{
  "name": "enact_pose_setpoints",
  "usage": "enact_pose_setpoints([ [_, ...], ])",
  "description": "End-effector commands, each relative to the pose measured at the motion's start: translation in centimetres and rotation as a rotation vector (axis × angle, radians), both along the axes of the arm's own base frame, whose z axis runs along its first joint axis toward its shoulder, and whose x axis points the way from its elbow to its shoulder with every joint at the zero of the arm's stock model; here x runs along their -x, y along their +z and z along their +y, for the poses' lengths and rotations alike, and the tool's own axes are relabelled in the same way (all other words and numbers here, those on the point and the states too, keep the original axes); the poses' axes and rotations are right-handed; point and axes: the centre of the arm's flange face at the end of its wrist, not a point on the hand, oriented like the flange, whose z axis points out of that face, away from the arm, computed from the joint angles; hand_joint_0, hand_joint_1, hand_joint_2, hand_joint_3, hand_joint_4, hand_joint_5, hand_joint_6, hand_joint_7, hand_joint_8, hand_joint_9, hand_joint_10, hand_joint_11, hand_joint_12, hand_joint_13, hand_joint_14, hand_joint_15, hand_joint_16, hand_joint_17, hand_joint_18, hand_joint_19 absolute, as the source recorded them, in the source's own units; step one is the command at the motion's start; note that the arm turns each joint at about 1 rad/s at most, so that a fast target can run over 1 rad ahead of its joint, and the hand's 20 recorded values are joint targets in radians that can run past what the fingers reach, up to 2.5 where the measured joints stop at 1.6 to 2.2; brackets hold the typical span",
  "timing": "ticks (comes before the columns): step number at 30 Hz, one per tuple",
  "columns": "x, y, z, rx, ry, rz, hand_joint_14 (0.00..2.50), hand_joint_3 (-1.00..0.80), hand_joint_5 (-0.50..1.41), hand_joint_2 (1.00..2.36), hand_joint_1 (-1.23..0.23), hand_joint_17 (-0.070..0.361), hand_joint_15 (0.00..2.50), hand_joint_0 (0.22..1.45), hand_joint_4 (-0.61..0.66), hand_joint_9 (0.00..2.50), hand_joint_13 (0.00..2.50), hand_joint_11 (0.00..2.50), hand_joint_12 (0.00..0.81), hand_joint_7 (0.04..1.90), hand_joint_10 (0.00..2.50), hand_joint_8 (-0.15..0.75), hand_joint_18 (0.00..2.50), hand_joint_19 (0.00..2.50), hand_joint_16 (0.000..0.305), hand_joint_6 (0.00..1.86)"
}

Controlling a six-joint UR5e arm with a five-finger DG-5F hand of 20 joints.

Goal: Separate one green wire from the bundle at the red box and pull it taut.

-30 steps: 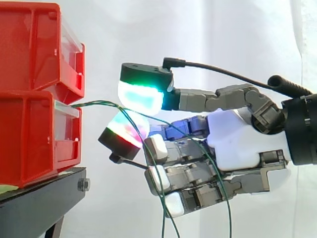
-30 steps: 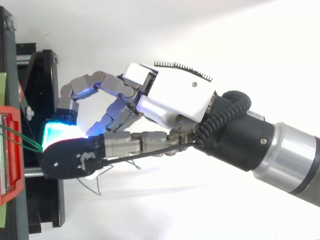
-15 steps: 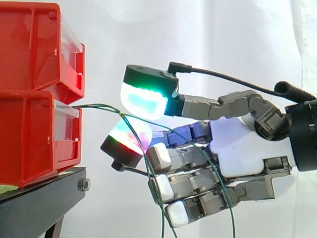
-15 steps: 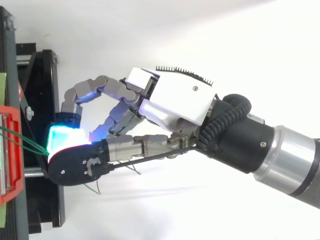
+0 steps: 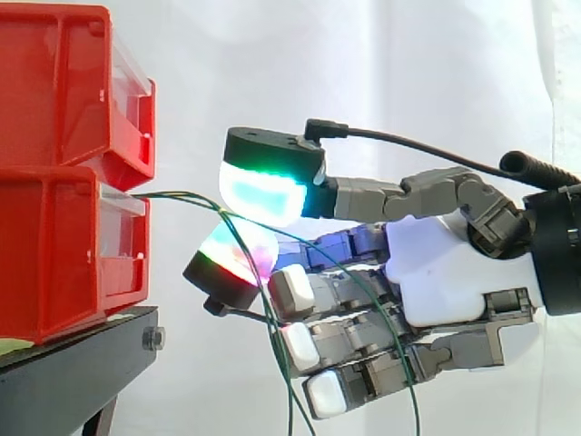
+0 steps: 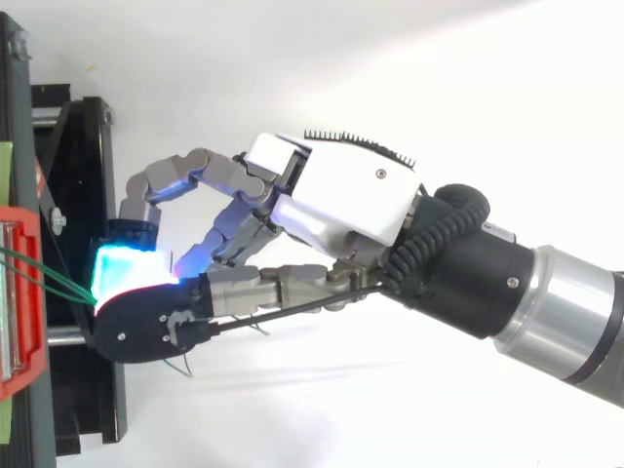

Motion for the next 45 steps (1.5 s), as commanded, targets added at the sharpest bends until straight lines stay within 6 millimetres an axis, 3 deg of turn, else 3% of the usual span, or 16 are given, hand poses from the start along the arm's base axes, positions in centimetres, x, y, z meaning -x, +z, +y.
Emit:
enact_pose_setpoints([
  [1, 0.0, 0.0, -0.1, 0.001, -0.001, 0.000, 0.03, -0.48, -0.16, 1.00, -0.70, 0.106, 0.78, 0.55, 0.02, 1.27, 1.17, 0.88, 0.345, 1.04, 0.02, 0.252, 0.94, 0.72, 0.047, 0.90],
  [12, -0.2, -1.5, 0.0, 0.010, -0.004, -0.039, 0.03, -0.50, -0.17, 1.00, -0.73, 0.108, 0.82, 0.56, 0.03, 1.28, 1.19, 0.92, 0.336, 1.00, 0.03, 0.245, 0.95, 0.72, 0.048, 0.89],
  [22, -0.4, -1.5, 0.2, 0.029, 0.000, -0.050, 0.03, -0.50, -0.18, 1.00, -0.75, 0.107, 1.26, 0.57, 0.03, 1.41, 1.31, 1.43, 0.311, 0.98, 0.02, 0.222, 0.95, 0.74, 0.047, 0.89],
  [32, -0.5, -1.0, 0.2, 0.027, -0.002, -0.058, 0.02, -0.50, -0.19, 1.00, -0.76, 0.109, 1.46, 0.58, 0.02, 1.46, 1.35, 1.70, 0.295, 0.96, 0.02, 0.190, 0.98, 0.81, 0.049, 0.89],
  [39, -0.7, -0.3, 0.2, 0.022, -0.004, -0.069, 0.02, -0.50, -0.19, 1.00, -0.78, 0.112, 1.53, 0.59, 0.03, 1.35, 1.36, 1.60, 0.291, 0.95, 0.41, 0.182, 1.00, 0.85, 0.050, 0.89],
  [40, -0.7, -0.3, 0.2, 0.022, -0.004, -0.069, 0.01, -0.50, -0.19, 1.00, -0.78, 0.112, 1.55, 0.59, 0.03, 1.31, 1.37, 1.55, 0.296, 0.94, 0.59, 0.179, 1.00, 0.84, 0.050, 0.89],
  [45, -0.8, -0.3, 0.2, 0.022, -0.004, -0.069, 0.01, -0.47, -0.19, 1.00, -0.76, 0.113, 1.58, 0.61, 0.02, 1.24, 1.39, 1.44, 0.287, 0.94, 0.96, 0.180, 1.02, 0.86, 0.050, 0.90],
])
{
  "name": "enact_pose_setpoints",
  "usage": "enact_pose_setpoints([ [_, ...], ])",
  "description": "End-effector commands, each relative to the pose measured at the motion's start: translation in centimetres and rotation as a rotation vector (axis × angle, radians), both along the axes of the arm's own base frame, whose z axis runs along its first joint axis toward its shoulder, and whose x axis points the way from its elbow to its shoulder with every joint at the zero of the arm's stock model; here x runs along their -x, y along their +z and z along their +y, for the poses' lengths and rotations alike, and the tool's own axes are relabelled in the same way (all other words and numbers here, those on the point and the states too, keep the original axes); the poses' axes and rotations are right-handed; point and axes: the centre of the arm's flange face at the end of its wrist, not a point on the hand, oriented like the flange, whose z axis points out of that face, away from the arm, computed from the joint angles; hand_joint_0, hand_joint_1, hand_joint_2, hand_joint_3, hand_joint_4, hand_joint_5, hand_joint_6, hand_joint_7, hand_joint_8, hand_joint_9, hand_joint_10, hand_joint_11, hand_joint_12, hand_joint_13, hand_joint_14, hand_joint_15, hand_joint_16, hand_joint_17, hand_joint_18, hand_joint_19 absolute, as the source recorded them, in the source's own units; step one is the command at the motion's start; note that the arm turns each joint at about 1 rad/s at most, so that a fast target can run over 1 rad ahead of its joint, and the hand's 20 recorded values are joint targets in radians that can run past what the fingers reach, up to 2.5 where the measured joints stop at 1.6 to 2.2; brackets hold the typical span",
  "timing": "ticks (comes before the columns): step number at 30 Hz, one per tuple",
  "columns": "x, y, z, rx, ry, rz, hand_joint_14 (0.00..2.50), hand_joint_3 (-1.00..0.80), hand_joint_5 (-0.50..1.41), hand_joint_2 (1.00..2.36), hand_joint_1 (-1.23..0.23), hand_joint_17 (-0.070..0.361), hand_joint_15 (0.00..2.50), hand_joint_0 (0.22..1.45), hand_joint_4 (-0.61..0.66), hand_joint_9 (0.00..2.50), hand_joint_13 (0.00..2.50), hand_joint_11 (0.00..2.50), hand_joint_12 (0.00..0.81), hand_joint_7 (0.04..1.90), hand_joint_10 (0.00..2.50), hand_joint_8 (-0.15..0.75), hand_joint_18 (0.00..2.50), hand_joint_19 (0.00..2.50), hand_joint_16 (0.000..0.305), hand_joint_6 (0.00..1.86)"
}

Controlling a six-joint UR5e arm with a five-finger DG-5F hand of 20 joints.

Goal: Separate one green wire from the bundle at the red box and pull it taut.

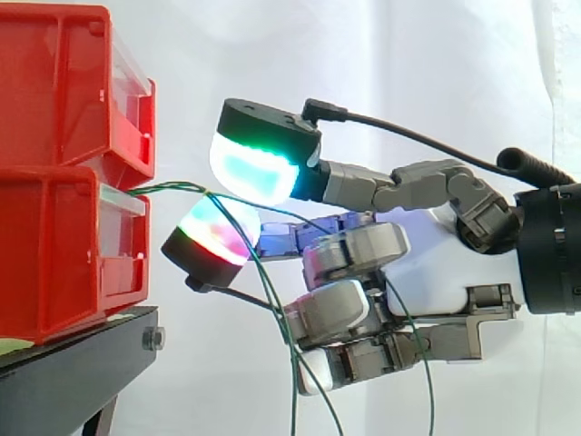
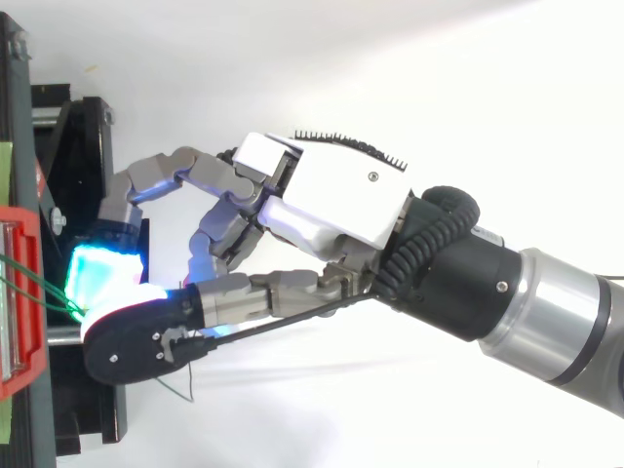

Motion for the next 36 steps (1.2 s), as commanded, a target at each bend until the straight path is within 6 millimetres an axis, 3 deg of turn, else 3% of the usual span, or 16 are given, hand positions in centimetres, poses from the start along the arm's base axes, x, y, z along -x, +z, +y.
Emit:
enact_pose_setpoints([
  [1, -0.05, 0.15, -0.02, -0.001, 0.000, -0.002, 0.01, -0.43, -0.19, 1.01, -0.76, 0.112, 1.59, 0.62, 0.01, 1.24, 1.39, 1.43, 0.286, 0.95, 1.00, 0.179, 1.02, 0.86, 0.050, 0.90],
  [5, -0.07, 0.22, 0.11, -0.001, 0.001, -0.003, 0.01, -0.31, -0.19, 1.01, -0.75, 0.111, 1.61, 0.63, -0.04, 1.21, 1.41, 1.37, 0.278, 0.99, 1.22, 0.178, 1.03, 0.87, 0.050, 0.92],
  [7, -0.10, 0.28, 0.11, -0.001, 0.001, -0.005, 0.01, -0.25, -0.19, 1.02, -0.75, 0.111, 1.64, 0.63, -0.06, 1.18, 1.42, 1.30, 0.281, 1.02, 1.48, 0.182, 1.04, 0.88, 0.049, 0.93],
  [9, -0.10, 0.28, 0.11, -0.001, 0.001, -0.005, 0.01, -0.24, -0.19, 1.02, -0.75, 0.112, 1.65, 0.63, -0.07, 1.17, 1.42, 1.28, 0.282, 1.00, 1.53, 0.181, 1.04, 0.88, 0.050, 0.93],
  [14, -0.13, 0.35, 0.12, -0.002, 0.001, -0.006, 0.01, -0.24, -0.19, 1.02, -0.76, 0.111, 1.65, 0.64, -0.07, 1.16, 1.41, 1.26, 0.290, 0.99, 1.58, 0.179, 1.04, 0.88, 0.050, 0.94],
  [18, -0.09, 0.27, 0.11, -0.002, 0.001, -0.004, 0.01, -0.25, -0.19, 1.02, -0.84, 0.111, 1.65, 0.68, -0.10, 1.12, 1.40, 1.22, 0.283, 1.00, 1.63, 0.186, 1.05, 0.88, 0.049, 0.94],
  [27, 0.25, 0.11, 0.03, -0.016, 0.000, 0.019, 0.01, -0.50, -0.17, 1.00, -0.91, 0.109, 1.61, 0.75, -0.06, 1.14, 1.40, 1.23, 0.296, 1.03, 1.65, 0.191, 1.08, 0.87, 0.048, 0.95],
  [36, 0.46, -0.02, -0.04, -0.030, -0.004, 0.029, 0.01, -0.50, -0.16, 1.00, -0.97, 0.105, 1.62, 0.75, -0.03, 1.17, 1.41, 1.24, 0.293, 1.06, 1.62, 0.198, 1.10, 0.88, 0.046, 0.95],
])
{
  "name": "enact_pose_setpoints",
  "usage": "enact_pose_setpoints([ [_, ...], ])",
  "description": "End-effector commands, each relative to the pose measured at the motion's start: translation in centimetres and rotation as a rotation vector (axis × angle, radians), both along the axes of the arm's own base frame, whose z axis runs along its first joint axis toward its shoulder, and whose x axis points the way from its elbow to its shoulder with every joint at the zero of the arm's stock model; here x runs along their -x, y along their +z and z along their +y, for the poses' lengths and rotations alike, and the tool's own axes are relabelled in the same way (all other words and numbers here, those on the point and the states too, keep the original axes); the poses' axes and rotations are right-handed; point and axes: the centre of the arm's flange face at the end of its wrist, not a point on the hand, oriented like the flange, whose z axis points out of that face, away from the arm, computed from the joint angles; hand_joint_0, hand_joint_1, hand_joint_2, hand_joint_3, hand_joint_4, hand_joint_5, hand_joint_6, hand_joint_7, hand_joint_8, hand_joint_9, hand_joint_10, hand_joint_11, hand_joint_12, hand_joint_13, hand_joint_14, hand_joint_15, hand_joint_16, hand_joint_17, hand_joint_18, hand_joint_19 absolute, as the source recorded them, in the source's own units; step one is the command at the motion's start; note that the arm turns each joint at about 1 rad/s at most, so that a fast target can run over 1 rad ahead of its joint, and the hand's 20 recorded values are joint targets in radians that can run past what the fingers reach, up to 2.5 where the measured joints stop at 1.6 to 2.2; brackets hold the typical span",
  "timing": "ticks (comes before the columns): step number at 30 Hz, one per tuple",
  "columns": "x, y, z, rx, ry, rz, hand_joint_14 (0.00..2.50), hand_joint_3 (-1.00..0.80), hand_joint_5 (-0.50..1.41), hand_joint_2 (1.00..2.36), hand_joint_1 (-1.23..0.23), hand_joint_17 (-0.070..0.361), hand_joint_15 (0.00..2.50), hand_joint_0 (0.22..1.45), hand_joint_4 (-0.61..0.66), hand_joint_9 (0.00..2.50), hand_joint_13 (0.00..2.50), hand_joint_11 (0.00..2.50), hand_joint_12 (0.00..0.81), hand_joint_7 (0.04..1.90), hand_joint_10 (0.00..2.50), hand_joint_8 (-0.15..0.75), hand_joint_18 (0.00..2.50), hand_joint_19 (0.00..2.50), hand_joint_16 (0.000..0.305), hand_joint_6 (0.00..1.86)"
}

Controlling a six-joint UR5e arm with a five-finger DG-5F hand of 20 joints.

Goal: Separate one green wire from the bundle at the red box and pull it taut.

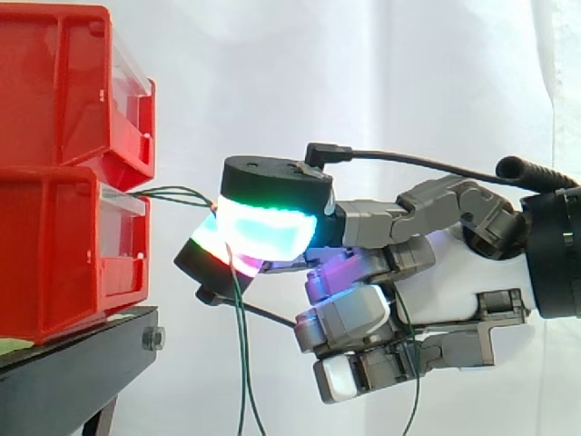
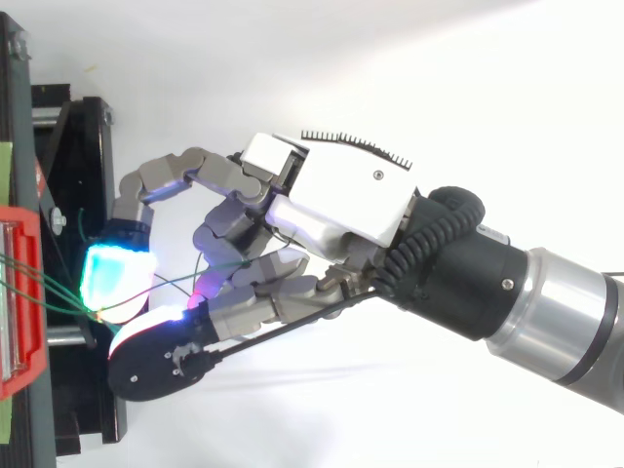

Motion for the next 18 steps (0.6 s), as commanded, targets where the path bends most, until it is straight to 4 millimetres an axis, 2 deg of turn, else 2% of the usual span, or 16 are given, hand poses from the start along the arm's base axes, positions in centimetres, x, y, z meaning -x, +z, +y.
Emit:
enact_pose_setpoints([
  [1, 0.02, -0.01, -0.01, -0.001, 0.000, 0.001, 0.01, -0.50, -0.16, 1.00, -0.97, 0.105, 1.61, 0.74, -0.03, 1.18, 1.42, 1.24, 0.292, 1.07, 1.61, 0.199, 1.10, 0.88, 0.046, 0.95],
  [10, 0.02, -0.01, -0.01, 0.002, 0.000, 0.002, 0.01, -0.50, -0.15, 1.00, -0.86, 0.113, 1.58, 0.55, 0.03, 1.21, 1.43, 1.27, 0.315, 1.04, 1.61, 0.215, 1.12, 0.91, 0.050, 0.93],
  [15, 0.02, -0.01, -0.01, 0.003, 0.000, 0.003, 0.01, -0.50, -0.15, 1.00, -0.76, 0.119, 1.55, 0.51, 0.04, 1.23, 1.44, 1.22, 0.338, 1.03, 1.63, 0.231, 1.14, 0.89, 0.053, 0.93],
  [18, 0.02, -0.01, -0.01, 0.003, 0.000, 0.003, 0.01, -0.50, -0.15, 1.00, -0.71, 0.116, 1.56, 0.53, 0.04, 1.24, 1.44, 1.26, 0.319, 1.05, 1.60, 0.222, 1.13, 0.90, 0.052, 0.92],
])
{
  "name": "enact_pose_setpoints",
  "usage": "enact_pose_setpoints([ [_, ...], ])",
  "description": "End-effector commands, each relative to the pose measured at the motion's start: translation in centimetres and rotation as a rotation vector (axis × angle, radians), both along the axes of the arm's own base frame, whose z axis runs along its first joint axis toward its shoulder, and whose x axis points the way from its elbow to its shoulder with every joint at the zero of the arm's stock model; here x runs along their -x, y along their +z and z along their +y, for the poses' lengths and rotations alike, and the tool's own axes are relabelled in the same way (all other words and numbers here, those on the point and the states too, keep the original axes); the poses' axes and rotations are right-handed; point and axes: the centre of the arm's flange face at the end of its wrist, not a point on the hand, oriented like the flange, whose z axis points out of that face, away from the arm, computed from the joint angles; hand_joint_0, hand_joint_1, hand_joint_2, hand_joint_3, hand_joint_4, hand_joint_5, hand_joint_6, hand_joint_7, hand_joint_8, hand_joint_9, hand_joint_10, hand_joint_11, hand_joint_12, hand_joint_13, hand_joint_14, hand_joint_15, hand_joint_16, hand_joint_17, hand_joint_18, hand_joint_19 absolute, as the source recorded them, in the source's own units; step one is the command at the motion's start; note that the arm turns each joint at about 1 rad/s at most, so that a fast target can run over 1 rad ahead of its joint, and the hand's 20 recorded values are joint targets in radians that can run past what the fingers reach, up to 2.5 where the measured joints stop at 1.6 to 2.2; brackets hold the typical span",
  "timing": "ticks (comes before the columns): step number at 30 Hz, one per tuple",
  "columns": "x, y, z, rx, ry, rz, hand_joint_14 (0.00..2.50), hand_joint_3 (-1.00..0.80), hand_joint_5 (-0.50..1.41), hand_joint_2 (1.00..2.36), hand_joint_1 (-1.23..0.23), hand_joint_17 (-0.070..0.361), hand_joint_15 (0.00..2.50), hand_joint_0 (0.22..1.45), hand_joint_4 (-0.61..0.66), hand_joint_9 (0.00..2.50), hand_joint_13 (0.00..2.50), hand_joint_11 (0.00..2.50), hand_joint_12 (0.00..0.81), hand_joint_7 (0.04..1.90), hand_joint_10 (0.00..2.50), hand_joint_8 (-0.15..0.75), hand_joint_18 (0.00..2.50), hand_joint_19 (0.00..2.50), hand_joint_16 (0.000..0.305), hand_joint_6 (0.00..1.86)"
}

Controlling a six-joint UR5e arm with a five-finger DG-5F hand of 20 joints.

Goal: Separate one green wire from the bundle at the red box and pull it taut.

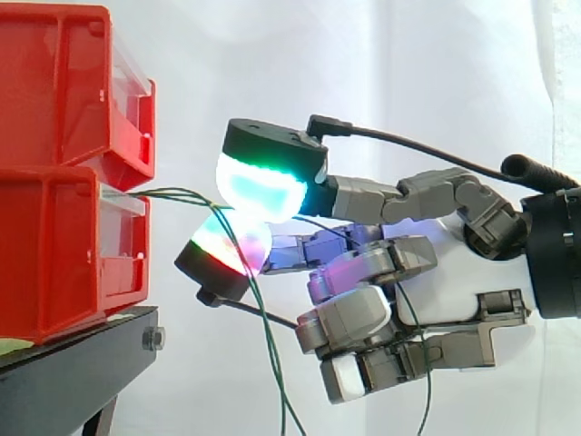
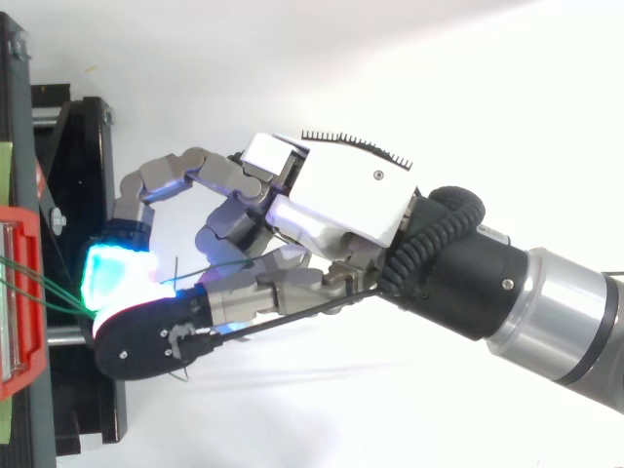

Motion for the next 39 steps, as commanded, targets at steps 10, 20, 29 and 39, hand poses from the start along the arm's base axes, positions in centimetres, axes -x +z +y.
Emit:
enact_pose_setpoints([
  [10, 0.0, 0.0, 0.0, 0.001, 0.000, 0.002, 0.02, -0.41, -0.16, 1.01, -0.84, 0.109, 1.57, 0.67, -0.03, 1.21, 1.42, 1.33, 0.292, 1.07, 1.50, 0.190, 1.10, 0.91, 0.048, 0.92],
  [20, 0.0, 0.0, 0.0, 0.001, 0.000, 0.003, 0.02, -0.50, -0.16, 1.00, -0.94, 0.105, 1.56, 0.69, -0.01, 1.20, 1.41, 1.31, 0.300, 1.01, 1.51, 0.197, 1.10, 0.90, 0.047, 0.94],
  [29, 0.6, 0.9, -0.1, 0.002, 0.002, 0.027, 0.02, -0.50, -0.16, 1.00, -0.65, 0.115, 1.51, 0.53, 0.04, 1.24, 1.43, 1.28, 0.331, 0.99, 1.46, 0.213, 1.10, 0.90, 0.051, 0.91],
  [39, 0.9, 1.1, -0.2, 0.008, 0.001, 0.052, 0.02, -0.27, -0.16, 1.02, -0.74, 0.107, 1.53, 0.62, -0.01, 1.25, 1.41, 1.38, 0.296, 1.07, 1.35, 0.203, 1.07, 0.92, 0.047, 0.93],
])
